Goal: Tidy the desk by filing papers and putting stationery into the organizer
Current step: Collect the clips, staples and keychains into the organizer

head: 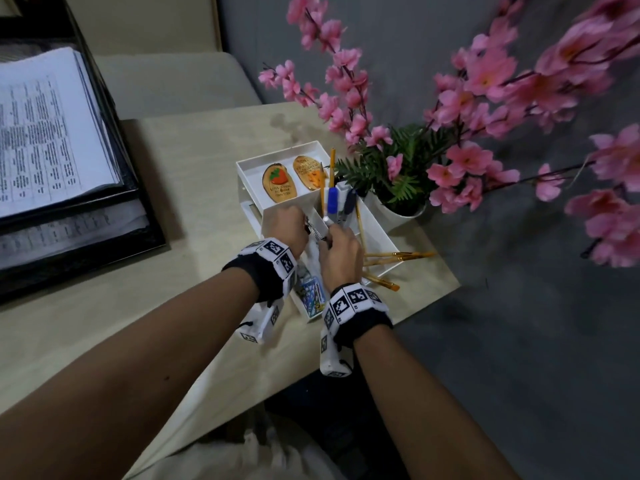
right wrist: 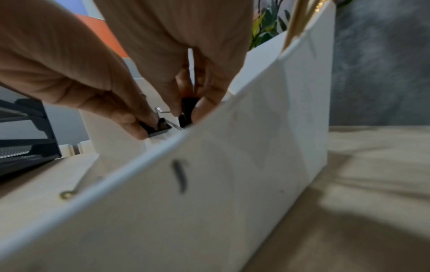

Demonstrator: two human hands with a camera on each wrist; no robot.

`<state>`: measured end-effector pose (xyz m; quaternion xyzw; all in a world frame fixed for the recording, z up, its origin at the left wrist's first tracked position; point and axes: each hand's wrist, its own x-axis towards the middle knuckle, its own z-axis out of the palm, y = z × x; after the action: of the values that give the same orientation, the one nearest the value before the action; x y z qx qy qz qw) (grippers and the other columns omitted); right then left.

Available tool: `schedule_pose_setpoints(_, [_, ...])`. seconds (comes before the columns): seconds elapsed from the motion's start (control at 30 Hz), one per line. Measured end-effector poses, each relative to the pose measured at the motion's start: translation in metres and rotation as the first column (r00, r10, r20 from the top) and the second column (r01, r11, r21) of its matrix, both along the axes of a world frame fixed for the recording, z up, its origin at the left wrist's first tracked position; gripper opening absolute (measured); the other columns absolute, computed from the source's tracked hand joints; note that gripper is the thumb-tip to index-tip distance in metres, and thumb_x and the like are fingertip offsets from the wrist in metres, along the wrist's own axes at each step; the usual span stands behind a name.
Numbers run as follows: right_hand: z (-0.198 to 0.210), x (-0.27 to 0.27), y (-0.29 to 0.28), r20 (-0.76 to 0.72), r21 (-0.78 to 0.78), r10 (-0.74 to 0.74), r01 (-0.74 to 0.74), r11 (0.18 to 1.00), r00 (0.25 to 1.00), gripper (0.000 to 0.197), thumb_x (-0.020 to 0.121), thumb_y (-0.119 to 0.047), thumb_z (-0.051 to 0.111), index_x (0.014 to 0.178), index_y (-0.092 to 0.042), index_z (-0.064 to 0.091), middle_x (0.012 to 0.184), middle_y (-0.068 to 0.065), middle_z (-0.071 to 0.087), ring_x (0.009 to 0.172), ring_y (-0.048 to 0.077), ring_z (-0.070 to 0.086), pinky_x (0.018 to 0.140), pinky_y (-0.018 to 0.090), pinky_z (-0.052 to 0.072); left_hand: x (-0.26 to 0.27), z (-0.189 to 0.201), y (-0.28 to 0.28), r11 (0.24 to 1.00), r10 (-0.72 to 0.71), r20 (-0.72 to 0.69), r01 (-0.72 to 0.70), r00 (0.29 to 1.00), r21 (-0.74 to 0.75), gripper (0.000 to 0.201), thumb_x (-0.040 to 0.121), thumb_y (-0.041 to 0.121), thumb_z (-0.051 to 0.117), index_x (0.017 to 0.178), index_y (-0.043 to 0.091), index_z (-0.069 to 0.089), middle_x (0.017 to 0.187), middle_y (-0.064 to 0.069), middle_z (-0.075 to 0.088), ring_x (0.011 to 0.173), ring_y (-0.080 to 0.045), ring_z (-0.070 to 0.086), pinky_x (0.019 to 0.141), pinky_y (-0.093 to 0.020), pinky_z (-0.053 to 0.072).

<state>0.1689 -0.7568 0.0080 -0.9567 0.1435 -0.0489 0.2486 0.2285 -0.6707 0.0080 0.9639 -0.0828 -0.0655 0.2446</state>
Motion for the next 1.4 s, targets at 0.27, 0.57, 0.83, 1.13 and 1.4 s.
schedule_pose_setpoints(0.27, [0.001, -0.003, 0.012, -0.09, -0.076, 0.022, -0.029, 0.997, 0.996, 0.022, 0.092, -0.016, 0.054, 0.103, -0.001, 0.065, 0.112, 0.018, 0.06, 0.105, 0.033, 0.058, 0.083, 0.037, 0.048, -0.009, 0.01, 0.049, 0.99, -0.04, -0.185, 0.014, 0.982, -0.141, 0.031, 0.087, 0.004, 0.053, 0.116, -0.004, 0.06, 0.12, -0.022, 0.062, 0.114, -0.035, 0.056, 0.094, -0.037, 0.045])
schedule_pose_setpoints(0.57, [0.018, -0.034, 0.117, 0.102, 0.146, 0.163, -0.177, 0.973, 0.981, 0.017, 0.087, -0.008, 0.05, 0.096, -0.006, 0.064, 0.103, 0.014, 0.063, 0.096, 0.03, 0.058, 0.083, 0.035, 0.04, -0.061, 0.026, 0.198, 0.909, 0.131, -0.219, -0.206, 0.967, -0.362, 0.021, 0.087, 0.001, 0.052, 0.104, -0.002, 0.064, 0.087, -0.013, 0.067, 0.053, 0.005, 0.062, 0.048, 0.001, 0.04])
schedule_pose_setpoints(0.83, [0.005, -0.089, 0.233, -0.283, 0.258, 0.762, -0.719, 0.646, 0.582, 0.018, 0.082, -0.02, 0.061, 0.099, -0.014, 0.065, 0.095, 0.006, 0.066, 0.089, 0.024, 0.06, 0.082, 0.036, 0.051, -0.137, 0.012, 0.336, 0.851, 0.454, -0.247, -0.499, 0.856, -0.165, 0.02, 0.085, 0.003, 0.053, 0.098, 0.0, 0.068, 0.087, -0.018, 0.068, 0.073, -0.022, 0.065, 0.087, -0.028, 0.049])
schedule_pose_setpoints(1.13, [-0.027, -0.122, 0.257, -0.503, 0.115, 0.772, -0.855, 0.505, 0.388, 0.02, 0.083, -0.011, 0.052, 0.103, -0.013, 0.05, 0.099, 0.004, 0.045, 0.097, 0.027, 0.053, 0.079, 0.036, 0.047, -0.174, -0.019, 0.403, 0.796, 0.605, -0.237, -0.589, 0.76, 0.142, 0.033, 0.085, 0.007, 0.054, 0.118, 0.005, 0.053, 0.129, -0.021, 0.041, 0.117, -0.038, 0.045, 0.094, -0.042, 0.042])
schedule_pose_setpoints(1.4, [-0.033, -0.116, 0.285, -0.458, 0.233, 0.732, -0.726, 0.647, 0.505, 0.029, 0.078, -0.018, 0.063, 0.105, -0.011, 0.062, 0.096, 0.002, 0.044, 0.096, 0.022, 0.046, 0.077, 0.026, 0.035, -0.201, -0.028, 0.436, 0.65, 0.76, -0.295, -0.675, 0.579, 0.35, 0.084, 0.074, 0.046, 0.071, 0.136, 0.012, 0.027, 0.145, -0.018, 0.015, 0.131, -0.042, 0.02, 0.103, -0.055, 0.03])
